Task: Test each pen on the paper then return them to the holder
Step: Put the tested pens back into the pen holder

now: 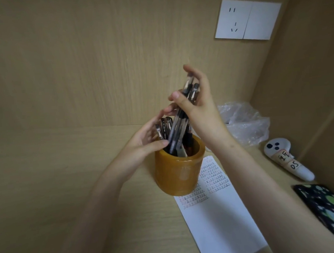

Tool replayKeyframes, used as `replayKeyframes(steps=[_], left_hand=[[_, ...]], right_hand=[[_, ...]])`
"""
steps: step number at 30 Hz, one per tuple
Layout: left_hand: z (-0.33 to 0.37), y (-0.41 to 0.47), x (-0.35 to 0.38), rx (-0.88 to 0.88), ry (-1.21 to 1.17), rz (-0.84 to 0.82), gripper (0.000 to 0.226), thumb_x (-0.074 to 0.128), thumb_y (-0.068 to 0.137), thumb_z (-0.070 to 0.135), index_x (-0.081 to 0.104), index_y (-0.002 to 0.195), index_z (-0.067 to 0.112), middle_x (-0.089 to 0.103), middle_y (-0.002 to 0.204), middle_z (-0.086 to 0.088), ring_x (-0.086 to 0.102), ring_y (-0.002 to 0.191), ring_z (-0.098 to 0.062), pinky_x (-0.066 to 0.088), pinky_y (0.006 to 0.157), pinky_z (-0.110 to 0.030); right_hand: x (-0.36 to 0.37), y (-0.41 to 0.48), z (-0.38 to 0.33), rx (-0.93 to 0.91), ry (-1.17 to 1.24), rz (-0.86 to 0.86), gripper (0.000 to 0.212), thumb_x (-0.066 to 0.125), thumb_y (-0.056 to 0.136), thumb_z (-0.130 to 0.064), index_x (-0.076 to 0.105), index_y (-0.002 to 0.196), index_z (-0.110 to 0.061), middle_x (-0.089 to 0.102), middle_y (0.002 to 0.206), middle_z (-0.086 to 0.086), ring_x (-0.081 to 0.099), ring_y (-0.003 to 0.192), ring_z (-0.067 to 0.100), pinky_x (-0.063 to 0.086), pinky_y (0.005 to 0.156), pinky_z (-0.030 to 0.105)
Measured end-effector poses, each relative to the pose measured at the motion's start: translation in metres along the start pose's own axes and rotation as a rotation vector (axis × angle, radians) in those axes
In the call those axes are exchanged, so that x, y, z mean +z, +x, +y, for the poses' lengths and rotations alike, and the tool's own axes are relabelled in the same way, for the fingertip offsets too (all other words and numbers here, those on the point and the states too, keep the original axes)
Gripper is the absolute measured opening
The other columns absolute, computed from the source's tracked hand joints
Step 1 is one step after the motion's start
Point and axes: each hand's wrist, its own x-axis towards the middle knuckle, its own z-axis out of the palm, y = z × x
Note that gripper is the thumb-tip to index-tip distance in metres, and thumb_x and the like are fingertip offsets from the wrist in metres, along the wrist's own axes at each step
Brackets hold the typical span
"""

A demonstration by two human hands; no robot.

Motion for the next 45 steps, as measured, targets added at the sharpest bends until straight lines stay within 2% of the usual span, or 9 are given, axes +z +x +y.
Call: replayKeyframes(steps=[3, 11, 17, 21, 25, 31, 37, 41, 45], left_hand=[[-0.002, 0.001, 0.003, -0.030, -0.090, 0.011, 0.063, 0.059, 0.078, 0.017, 0.039, 0.137, 0.028, 0.053, 0.135, 0.008, 0.046, 0.126, -0.006, 0.031, 0.109, -0.032], [-0.004, 0.001, 0.003, -0.052, -0.128, 0.033, 0.072, 0.056, 0.078, 0.020, 0.028, 0.145, 0.025, 0.040, 0.145, 0.004, 0.039, 0.132, -0.007, 0.023, 0.115, -0.038], [-0.001, 0.000, 0.004, -0.008, -0.086, 0.015, 0.079, 0.062, 0.075, 0.024, 0.026, 0.143, 0.037, 0.043, 0.138, 0.019, 0.036, 0.130, 0.003, 0.024, 0.114, -0.032], [0.002, -0.001, 0.010, 0.016, -0.011, -0.003, 0.081, 0.061, 0.077, 0.020, 0.020, 0.144, 0.040, 0.035, 0.144, 0.023, 0.034, 0.129, 0.009, 0.027, 0.109, -0.023], [0.002, -0.001, 0.014, 0.022, 0.004, 0.004, 0.081, 0.066, 0.080, 0.022, 0.019, 0.144, 0.036, 0.031, 0.143, 0.025, 0.034, 0.125, 0.016, 0.032, 0.100, -0.009], [-0.005, 0.004, 0.013, 0.001, -0.033, 0.029, 0.070, 0.045, 0.080, 0.065, 0.025, 0.143, 0.040, 0.025, 0.151, 0.016, 0.024, 0.137, 0.001, 0.016, 0.117, -0.037], [-0.009, 0.007, 0.012, -0.027, -0.058, 0.073, 0.054, 0.052, 0.089, 0.039, 0.038, 0.140, 0.028, 0.046, 0.141, 0.010, 0.041, 0.129, -0.004, 0.026, 0.114, -0.039], [-0.006, 0.005, 0.011, -0.055, -0.086, 0.047, 0.063, 0.049, 0.084, 0.039, 0.031, 0.143, 0.029, 0.042, 0.143, 0.012, 0.041, 0.130, -0.003, 0.027, 0.113, -0.038], [-0.004, 0.001, 0.003, -0.125, -0.014, -0.072, 0.087, 0.067, 0.063, 0.067, 0.027, 0.138, 0.049, 0.031, 0.147, 0.023, 0.030, 0.134, 0.001, 0.024, 0.115, -0.035]], right_hand=[[0.008, -0.006, 0.005, -0.070, -0.108, -0.134, 0.064, 0.055, 0.093, -0.003, 0.027, 0.145, -0.029, 0.060, 0.101, 0.009, 0.067, 0.090, 0.017, 0.053, 0.092, 0.034], [0.008, -0.014, 0.021, -0.077, -0.634, -0.106, 0.025, 0.052, 0.096, -0.029, 0.069, 0.112, -0.021, 0.043, 0.144, -0.002, 0.017, 0.141, 0.015, 0.011, 0.113, 0.030], [-0.007, -0.016, 0.013, -0.228, -0.980, -0.351, 0.050, 0.032, 0.098, -0.046, 0.036, 0.144, -0.028, 0.007, 0.161, -0.004, -0.012, 0.146, 0.013, -0.023, 0.108, 0.023], [-0.011, -0.016, 0.005, -0.105, -0.688, -0.448, 0.053, 0.027, 0.103, -0.037, 0.001, 0.150, -0.036, 0.034, 0.153, -0.006, 0.016, 0.142, -0.006, -0.019, 0.115, 0.030], [-0.016, -0.018, 0.013, -0.186, -0.912, -0.440, 0.047, 0.024, 0.104, -0.033, 0.016, 0.150, -0.027, 0.035, 0.150, -0.014, -0.015, 0.143, -0.002, -0.028, 0.109, 0.030], [-0.023, -0.027, 0.016, -0.157, -0.659, -0.357, 0.047, 0.031, 0.103, -0.031, 0.019, 0.149, -0.033, 0.006, 0.159, -0.015, -0.020, 0.142, 0.001, -0.017, 0.110, 0.018], [-0.017, -0.028, 0.023, -0.128, -0.839, -0.385, 0.048, 0.039, 0.102, -0.028, 0.025, 0.147, -0.035, -0.002, 0.160, -0.009, -0.023, 0.143, 0.009, -0.015, 0.108, 0.026], [-0.025, -0.027, 0.020, -0.090, -0.977, -0.448, 0.060, 0.038, 0.099, -0.042, 0.009, 0.151, -0.032, -0.015, 0.159, -0.007, -0.029, 0.140, 0.006, -0.018, 0.110, 0.025], [-0.038, -0.031, 0.015, 0.018, -0.586, -0.298, 0.089, 0.049, 0.088, -0.057, -0.016, 0.147, -0.040, -0.023, 0.155, -0.019, -0.020, 0.142, 0.000, -0.004, 0.117, 0.034]])
